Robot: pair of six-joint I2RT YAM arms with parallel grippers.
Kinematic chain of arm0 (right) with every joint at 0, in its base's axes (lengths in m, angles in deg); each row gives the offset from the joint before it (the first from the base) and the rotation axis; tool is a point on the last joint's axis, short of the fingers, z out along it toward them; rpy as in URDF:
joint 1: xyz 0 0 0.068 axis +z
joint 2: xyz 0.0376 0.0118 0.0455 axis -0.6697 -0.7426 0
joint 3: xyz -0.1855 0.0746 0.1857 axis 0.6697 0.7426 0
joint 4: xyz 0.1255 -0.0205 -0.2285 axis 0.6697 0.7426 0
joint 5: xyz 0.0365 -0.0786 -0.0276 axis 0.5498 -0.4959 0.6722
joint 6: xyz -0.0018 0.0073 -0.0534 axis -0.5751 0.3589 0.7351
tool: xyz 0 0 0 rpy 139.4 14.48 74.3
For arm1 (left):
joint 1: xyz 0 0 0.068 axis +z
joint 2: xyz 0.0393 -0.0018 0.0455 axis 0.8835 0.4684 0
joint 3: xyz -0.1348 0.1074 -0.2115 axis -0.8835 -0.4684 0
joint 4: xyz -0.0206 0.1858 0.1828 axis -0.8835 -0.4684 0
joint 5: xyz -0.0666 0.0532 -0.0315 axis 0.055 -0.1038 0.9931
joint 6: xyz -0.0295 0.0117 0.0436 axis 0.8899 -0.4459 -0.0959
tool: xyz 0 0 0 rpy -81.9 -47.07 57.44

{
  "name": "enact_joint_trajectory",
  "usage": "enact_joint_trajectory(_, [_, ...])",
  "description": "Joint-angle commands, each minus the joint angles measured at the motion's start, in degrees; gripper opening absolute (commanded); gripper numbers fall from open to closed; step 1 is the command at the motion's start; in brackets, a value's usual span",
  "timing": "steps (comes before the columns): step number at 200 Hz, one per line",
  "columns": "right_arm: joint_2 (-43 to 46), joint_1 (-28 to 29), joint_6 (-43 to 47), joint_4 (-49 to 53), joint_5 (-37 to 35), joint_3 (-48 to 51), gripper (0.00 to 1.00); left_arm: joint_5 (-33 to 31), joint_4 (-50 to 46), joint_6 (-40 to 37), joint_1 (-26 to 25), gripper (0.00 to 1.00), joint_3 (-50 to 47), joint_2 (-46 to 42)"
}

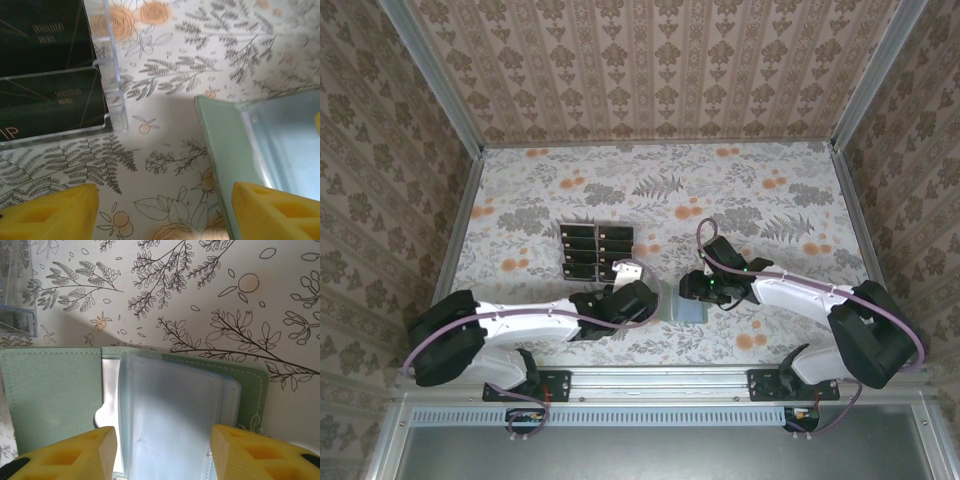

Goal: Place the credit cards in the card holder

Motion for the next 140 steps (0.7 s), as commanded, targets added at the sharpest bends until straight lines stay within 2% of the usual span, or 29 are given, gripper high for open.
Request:
enact_joint_trajectory(1, [-2.32,0.29,0.93,-0.56,-0.72,-1.14,0.54,-0.02,-1.89,-1.45,-0.73,0.72,1.3,2.42])
enact_joint_trajectory(40, [-5.21,0.37,0.12,-3.08,2.03,-1.33,0.55,-0.03,-2.75,0.57,-1.54,0.71,1.12,5.6])
enact_joint_trajectory(140, [-8.28,3.31,-8.16,-12.48,8.56,-1.4,0.55,0.97,3.71,4.43,-3.19,0.68,-3.22,7.46])
